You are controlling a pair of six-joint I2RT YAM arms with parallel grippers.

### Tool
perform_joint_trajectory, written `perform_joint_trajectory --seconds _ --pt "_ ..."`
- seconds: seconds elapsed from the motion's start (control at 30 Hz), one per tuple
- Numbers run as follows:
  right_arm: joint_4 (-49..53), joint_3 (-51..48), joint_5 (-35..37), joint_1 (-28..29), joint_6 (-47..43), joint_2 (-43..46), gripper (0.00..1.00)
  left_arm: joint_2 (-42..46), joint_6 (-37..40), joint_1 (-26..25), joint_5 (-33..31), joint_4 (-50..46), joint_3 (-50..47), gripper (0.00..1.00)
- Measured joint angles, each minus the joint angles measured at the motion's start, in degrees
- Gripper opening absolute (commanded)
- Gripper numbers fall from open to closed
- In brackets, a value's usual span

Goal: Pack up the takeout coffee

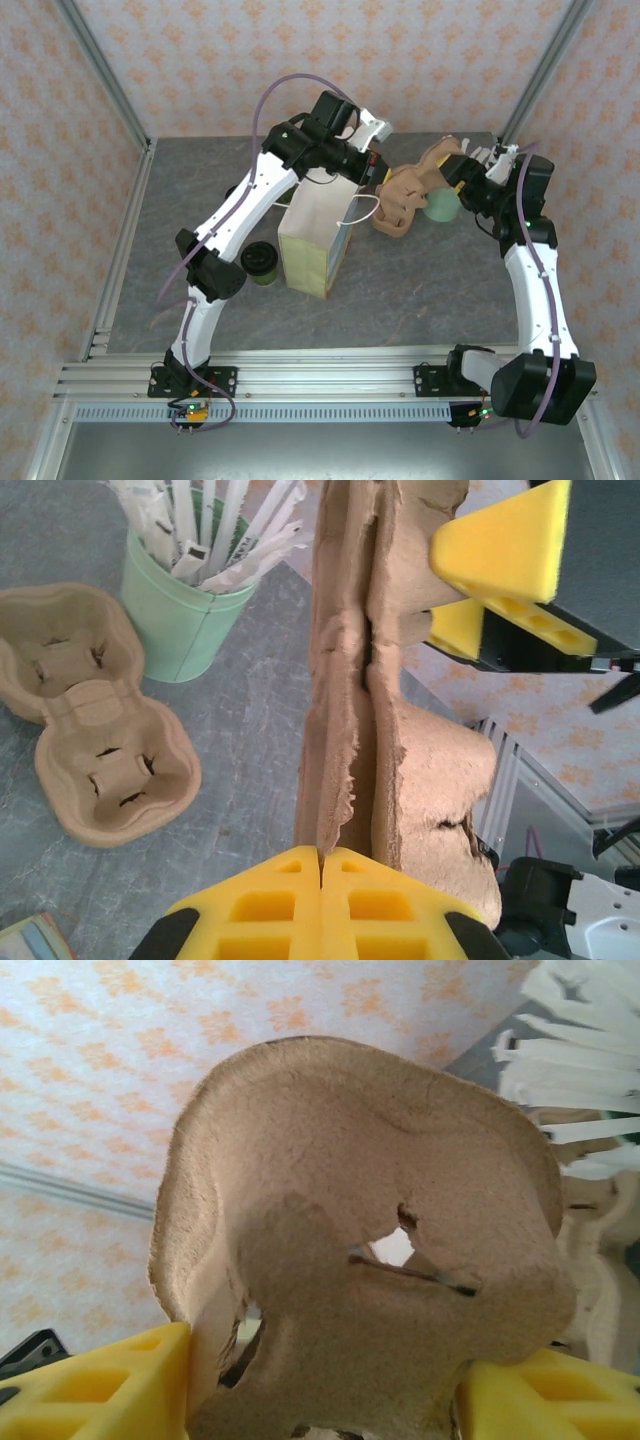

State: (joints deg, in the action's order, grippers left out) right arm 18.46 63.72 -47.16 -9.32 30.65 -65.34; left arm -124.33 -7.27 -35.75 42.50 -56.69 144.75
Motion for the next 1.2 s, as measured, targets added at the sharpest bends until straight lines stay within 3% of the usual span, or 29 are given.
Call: perform_joint_trajectory --seconds 0.17,0.47,0.67,1.0,1.2 --pt "8.74 3.15 7.28 -0.09 -2.1 -1.46 0.84 -0.81 -0.31 1.25 -4.46 -0.2 0.55 0.0" --pt "15.04 4.85 12.31 1.86 -4.42 -1.46 0.85 -0.81 -0.13 0.96 -12.28 -0.31 0.74 0.0" --pt "17.11 5.4 13.29 5.16 -6.78 -1.46 0.83 -0.81 0.26 0.17 -17.62 -0.28 1.44 0.0" --pt "23.47 5.29 15.41 7.32 -10.91 0.68 0.79 -0.81 0.63 -0.37 -19.32 1.77 5.22 0.0" --pt "23.74 7.45 13.49 7.32 -10.75 4.42 0.79 -0.35 7.02 -3.65 -28.5 1.79 4.92 0.0"
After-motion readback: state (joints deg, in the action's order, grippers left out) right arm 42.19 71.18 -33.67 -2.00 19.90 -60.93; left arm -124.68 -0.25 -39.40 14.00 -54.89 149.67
